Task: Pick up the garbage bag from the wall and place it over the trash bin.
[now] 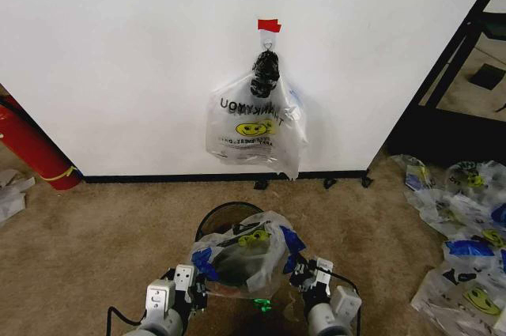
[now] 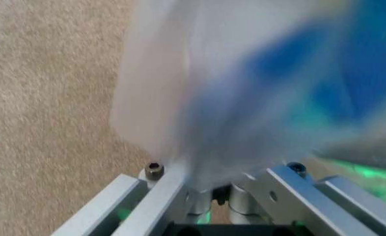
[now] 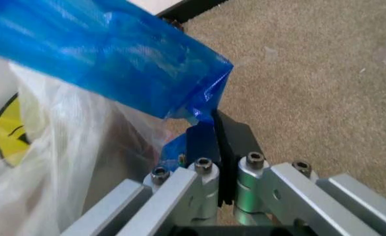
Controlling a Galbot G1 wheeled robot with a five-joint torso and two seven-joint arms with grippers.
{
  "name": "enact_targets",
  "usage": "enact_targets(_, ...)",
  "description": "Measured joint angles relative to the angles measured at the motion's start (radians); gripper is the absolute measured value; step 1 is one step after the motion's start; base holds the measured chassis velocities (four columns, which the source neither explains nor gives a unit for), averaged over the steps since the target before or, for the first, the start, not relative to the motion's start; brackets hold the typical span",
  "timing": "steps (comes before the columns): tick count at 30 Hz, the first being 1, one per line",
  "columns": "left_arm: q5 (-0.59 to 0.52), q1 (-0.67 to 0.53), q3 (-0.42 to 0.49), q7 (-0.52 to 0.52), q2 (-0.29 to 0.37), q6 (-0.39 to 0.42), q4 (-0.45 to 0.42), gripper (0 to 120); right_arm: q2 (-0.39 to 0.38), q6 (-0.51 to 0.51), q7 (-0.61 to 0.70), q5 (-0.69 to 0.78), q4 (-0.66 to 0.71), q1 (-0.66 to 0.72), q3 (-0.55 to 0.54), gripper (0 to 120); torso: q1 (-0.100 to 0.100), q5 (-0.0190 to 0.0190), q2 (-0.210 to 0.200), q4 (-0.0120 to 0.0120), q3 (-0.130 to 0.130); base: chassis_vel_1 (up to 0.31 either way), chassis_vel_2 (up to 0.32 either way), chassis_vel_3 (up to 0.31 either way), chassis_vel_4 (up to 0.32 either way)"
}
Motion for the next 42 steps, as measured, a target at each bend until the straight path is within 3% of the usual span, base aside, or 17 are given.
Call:
enact_targets(26, -0.052, -0.097, 0.021, 0.037, 0.01, 0.059, 0.059, 0, -0.015, -0.066, -0.041, 0.006, -0.126, 0.145, -0.009, 0, 0.0, 0.0, 0.0, 0.0, 0.0, 0.0, 0.0, 0.0, 0.0)
enact_targets(42, 0.033, -0.049, 0.021, 0.055, 0.021, 0.057, 0.057, 0, -0.039, -0.084, -0.041, -0.048, -0.121, 0.138, 0.001, 0, 0.0, 0.0001, 0.0, 0.0001, 0.0, 0.0, 0.0, 0.0, 0.0)
